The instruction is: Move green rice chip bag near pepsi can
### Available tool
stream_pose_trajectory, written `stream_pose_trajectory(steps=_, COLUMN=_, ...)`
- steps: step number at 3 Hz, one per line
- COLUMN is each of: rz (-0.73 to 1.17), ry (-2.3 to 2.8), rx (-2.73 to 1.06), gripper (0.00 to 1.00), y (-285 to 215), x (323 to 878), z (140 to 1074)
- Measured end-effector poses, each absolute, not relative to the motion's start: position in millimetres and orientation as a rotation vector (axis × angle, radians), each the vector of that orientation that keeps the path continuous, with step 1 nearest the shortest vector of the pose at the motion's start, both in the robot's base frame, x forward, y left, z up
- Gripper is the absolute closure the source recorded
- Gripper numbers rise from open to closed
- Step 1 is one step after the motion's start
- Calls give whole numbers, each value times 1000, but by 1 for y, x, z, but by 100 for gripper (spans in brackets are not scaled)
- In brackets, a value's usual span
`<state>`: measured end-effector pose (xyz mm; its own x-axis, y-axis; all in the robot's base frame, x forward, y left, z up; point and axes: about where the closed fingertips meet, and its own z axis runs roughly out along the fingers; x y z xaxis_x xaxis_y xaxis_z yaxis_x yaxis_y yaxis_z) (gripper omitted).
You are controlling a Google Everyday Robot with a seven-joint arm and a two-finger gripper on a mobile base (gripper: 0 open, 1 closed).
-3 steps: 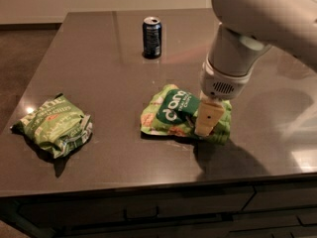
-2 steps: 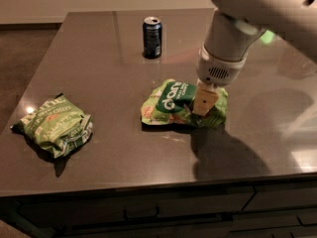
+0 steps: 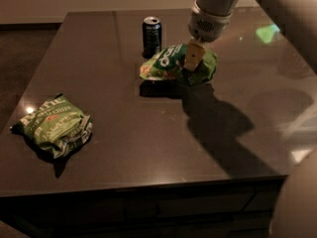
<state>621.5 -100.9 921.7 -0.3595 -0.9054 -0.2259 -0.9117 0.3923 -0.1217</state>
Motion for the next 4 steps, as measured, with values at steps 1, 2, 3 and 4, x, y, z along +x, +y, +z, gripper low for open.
stream_pose_trajectory(steps=1, rz=15, ry=2440, rx=-1512, gripper=97, y=-103, x=656, z=922)
stream_pose_trajectory(steps=2, rz=-2, ry=2464, rx=-1468, gripper=66, y=-104, x=671, z=917)
stream_pose_trajectory(steps=3, rz=-2, ry=2454, rx=-1467, gripper=43, y=-101, x=673, z=916)
stream_pose_trajectory(steps=4, rz=-2, ry=2446, rx=-1463, gripper=20, y=-99, x=677, z=914)
